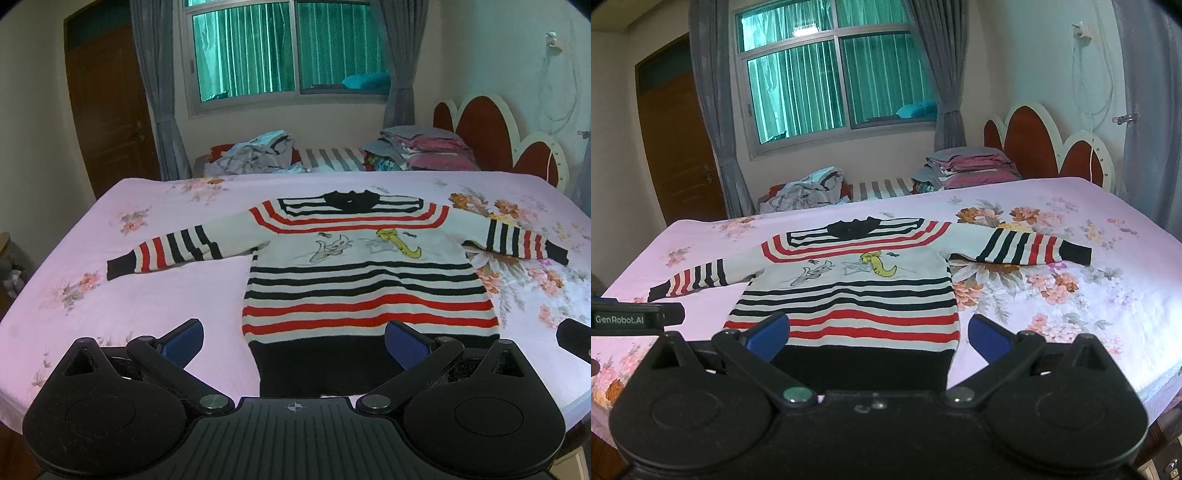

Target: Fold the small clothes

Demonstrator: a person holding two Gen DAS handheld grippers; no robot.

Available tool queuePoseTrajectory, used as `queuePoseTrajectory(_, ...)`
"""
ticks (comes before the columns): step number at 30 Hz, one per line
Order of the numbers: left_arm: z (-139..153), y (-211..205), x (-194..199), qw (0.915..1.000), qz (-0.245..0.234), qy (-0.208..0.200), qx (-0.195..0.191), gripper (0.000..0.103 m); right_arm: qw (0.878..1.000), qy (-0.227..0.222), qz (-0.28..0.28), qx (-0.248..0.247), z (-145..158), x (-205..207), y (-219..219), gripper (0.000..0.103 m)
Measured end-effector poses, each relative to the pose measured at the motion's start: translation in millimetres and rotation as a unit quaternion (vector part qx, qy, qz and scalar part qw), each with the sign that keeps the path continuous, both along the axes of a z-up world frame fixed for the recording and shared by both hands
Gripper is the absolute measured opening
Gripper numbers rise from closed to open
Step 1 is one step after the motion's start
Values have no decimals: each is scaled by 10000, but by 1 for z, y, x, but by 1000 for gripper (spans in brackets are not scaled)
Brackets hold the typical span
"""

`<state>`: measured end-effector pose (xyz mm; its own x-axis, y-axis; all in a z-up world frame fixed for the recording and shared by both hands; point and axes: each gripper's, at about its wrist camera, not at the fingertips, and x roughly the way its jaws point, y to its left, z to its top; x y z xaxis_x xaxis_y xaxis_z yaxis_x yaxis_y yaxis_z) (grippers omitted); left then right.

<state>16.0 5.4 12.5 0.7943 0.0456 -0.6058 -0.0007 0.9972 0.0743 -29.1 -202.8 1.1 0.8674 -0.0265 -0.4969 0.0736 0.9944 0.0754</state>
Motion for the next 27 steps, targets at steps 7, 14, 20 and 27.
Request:
queuePoseTrajectory(7,-7,5,21,10000,9,60,28,103,10000,58,-75,6,-6,18,3,103)
queuePoseTrajectory(14,-11,9,50,9999,-45,136,23,103,9998,103,-172,9,-8,39,6,103)
queuePoseTrajectory(20,-15,10,75,9997,-98,221,28,103,9995,162,-277,33,-11,58,8,103)
queuePoseTrajectory(27,-21,8,99,9995,-125,298,71,103,9990,242,-373,105,-17,76,5,103)
